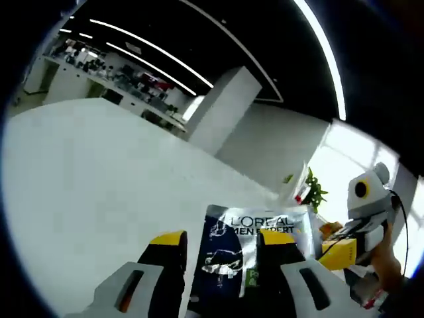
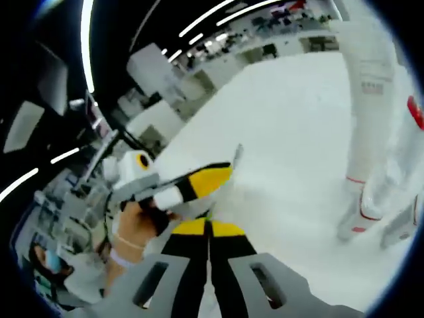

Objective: Arrange the skincare products in the storage area until every visible bottle or jar stands upright without overlapping.

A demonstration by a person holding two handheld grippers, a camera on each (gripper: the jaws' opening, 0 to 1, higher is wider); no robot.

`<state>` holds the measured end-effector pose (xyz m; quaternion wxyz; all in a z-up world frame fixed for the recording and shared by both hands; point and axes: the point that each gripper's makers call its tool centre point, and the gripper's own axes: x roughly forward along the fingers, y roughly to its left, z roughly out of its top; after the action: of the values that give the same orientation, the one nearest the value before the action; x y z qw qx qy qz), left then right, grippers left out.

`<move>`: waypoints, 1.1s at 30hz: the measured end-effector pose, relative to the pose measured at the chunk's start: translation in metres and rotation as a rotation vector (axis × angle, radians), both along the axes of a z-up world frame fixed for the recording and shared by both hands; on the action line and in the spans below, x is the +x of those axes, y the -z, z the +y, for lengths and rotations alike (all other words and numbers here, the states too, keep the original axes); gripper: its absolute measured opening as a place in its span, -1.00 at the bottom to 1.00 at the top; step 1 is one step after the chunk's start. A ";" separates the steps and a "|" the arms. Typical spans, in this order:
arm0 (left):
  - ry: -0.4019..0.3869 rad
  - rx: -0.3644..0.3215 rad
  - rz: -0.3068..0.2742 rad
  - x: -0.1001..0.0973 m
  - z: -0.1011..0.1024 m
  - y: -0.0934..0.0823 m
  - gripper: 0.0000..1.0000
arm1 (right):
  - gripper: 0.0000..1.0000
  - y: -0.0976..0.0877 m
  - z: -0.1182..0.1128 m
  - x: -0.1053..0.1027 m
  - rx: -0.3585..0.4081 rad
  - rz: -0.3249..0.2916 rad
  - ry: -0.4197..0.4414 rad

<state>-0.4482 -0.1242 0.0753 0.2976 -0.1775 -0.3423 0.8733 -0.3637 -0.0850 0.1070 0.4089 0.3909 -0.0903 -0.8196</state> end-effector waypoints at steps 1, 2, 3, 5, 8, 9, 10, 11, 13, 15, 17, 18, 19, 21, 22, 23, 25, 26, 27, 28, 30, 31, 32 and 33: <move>-0.001 0.059 -0.002 0.000 -0.001 -0.004 0.07 | -1.00 -0.002 -0.001 0.001 0.006 0.008 -0.005; -0.001 0.115 0.001 0.001 -0.003 -0.009 0.06 | -1.00 -0.005 -0.002 0.001 0.009 0.017 -0.010; -0.002 0.148 0.003 0.001 -0.004 -0.011 0.06 | -1.00 -0.008 -0.003 0.001 0.009 0.022 -0.013; -0.013 0.218 -0.002 -0.001 -0.010 -0.016 0.06 | -1.00 -0.015 -0.005 0.001 0.003 0.031 -0.020; -0.054 0.248 0.000 -0.008 -0.022 -0.016 0.05 | -1.00 -0.028 -0.011 0.004 -0.026 0.051 -0.033; -0.056 0.252 -0.003 -0.008 -0.023 -0.015 0.05 | -1.00 -0.031 -0.012 0.004 -0.028 0.053 -0.035; -0.055 0.256 -0.007 -0.008 -0.023 -0.014 0.05 | -1.00 -0.035 -0.014 0.003 -0.032 0.062 -0.039; -0.052 0.264 -0.012 -0.009 -0.023 -0.013 0.05 | -1.00 -0.038 -0.016 0.005 -0.033 0.067 -0.042; -0.041 0.304 -0.018 -0.009 -0.022 -0.015 0.06 | -1.00 -0.046 -0.017 0.003 -0.024 0.080 -0.052; -0.031 0.366 -0.008 -0.005 -0.020 -0.021 0.06 | -1.00 -0.052 -0.019 0.005 -0.021 0.092 -0.060; -0.016 0.431 0.006 -0.004 -0.021 -0.029 0.05 | -1.00 -0.062 -0.018 0.001 -0.018 0.113 -0.067; -0.002 0.466 0.016 0.001 -0.020 -0.033 0.05 | -1.00 -0.067 -0.018 -0.001 -0.017 0.126 -0.072; 0.012 0.504 0.028 0.006 -0.018 -0.038 0.04 | -1.00 -0.074 -0.017 -0.005 -0.020 0.135 -0.076; 0.048 0.567 0.060 0.010 -0.017 -0.049 0.04 | -1.00 -0.085 -0.016 -0.006 -0.031 0.153 -0.078; 0.075 0.608 0.080 0.013 -0.017 -0.056 0.03 | -1.00 -0.092 -0.016 -0.004 -0.048 0.168 -0.082; 0.116 0.661 0.118 0.018 -0.016 -0.068 0.03 | -1.00 -0.098 -0.016 -0.002 -0.061 0.178 -0.084; 0.181 0.735 0.186 0.027 -0.015 -0.087 0.03 | -1.00 -0.109 -0.015 -0.001 -0.091 0.192 -0.092; 0.226 0.761 0.218 0.036 -0.012 -0.095 0.02 | -1.00 -0.115 -0.014 -0.002 -0.114 0.199 -0.099; 0.258 0.771 0.237 0.042 -0.009 -0.100 0.02 | -1.00 -0.119 -0.014 0.000 -0.128 0.203 -0.110; 0.313 0.776 0.272 0.051 -0.003 -0.109 0.02 | -1.00 -0.125 -0.012 0.001 -0.141 0.211 -0.119; 0.382 0.753 0.322 0.064 0.005 -0.118 -0.03 | -1.00 -0.135 -0.009 0.003 -0.177 0.228 -0.133; 0.415 0.737 0.343 0.070 0.010 -0.121 -0.07 | -1.00 -0.140 -0.007 0.003 -0.196 0.230 -0.138; 0.448 0.724 0.365 0.077 0.014 -0.124 -0.15 | -1.00 -0.145 -0.005 0.003 -0.222 0.238 -0.135; 0.470 0.719 0.375 0.082 0.016 -0.126 -0.19 | -1.00 -0.150 -0.005 0.003 -0.243 0.247 -0.133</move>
<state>-0.3666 -0.1079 0.2017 0.5866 0.0252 -0.5139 0.6255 -0.3603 -0.0899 0.2568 0.5146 0.2399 -0.1116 -0.8156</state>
